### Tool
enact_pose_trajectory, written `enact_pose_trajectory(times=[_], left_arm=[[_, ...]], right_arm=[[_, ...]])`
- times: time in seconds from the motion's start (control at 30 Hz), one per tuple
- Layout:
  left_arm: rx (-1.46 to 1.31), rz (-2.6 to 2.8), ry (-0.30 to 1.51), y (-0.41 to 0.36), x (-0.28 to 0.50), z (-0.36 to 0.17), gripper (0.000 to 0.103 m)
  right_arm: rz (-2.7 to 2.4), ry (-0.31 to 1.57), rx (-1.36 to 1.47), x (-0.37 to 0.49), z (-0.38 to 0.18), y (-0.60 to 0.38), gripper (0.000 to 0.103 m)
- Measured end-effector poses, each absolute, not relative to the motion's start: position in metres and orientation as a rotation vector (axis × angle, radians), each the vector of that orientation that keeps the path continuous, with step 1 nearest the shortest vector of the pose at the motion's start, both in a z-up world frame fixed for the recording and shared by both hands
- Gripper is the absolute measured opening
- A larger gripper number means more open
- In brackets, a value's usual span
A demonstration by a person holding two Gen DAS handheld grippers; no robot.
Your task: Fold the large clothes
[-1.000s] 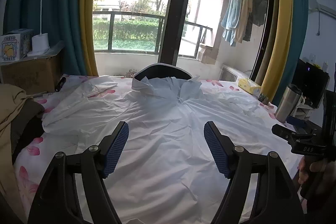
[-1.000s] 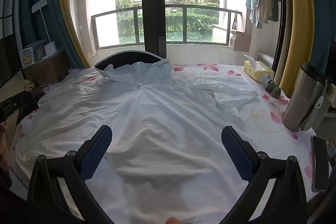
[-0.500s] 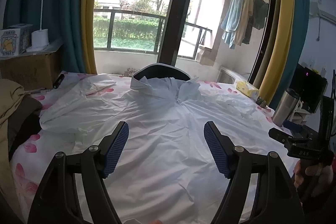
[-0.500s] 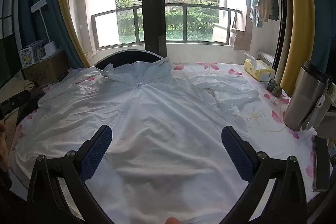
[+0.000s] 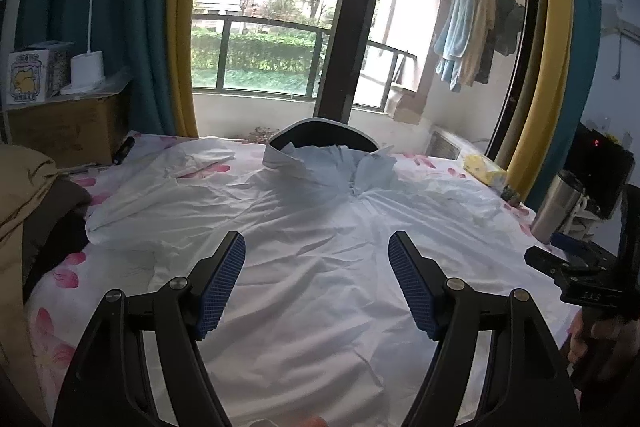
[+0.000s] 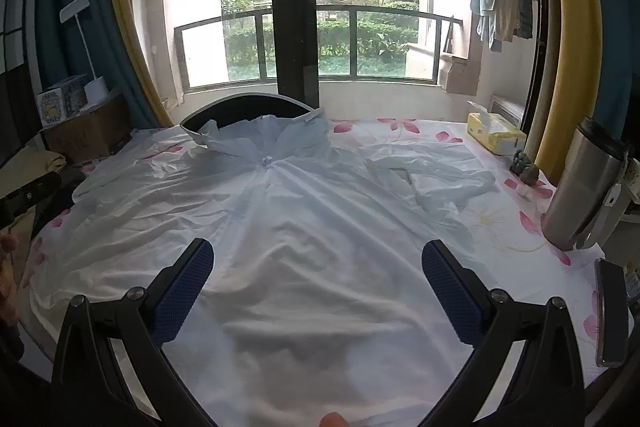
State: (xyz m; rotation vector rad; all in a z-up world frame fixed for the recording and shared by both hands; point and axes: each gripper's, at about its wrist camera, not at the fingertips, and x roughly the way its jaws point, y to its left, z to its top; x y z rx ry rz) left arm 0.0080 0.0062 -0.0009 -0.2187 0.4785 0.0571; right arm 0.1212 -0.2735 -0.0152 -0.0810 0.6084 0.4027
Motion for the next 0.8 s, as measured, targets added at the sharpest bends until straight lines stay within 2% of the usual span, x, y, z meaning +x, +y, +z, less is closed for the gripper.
enact_pose_trajectory(times=[0.8], left_arm=[[-0.217, 0.027, 0.478, 0.001, 0.02, 0.001, 0.077]], right_arm=[[0.411, 0.601, -0.07, 0.129, -0.011, -0.272, 0.103]])
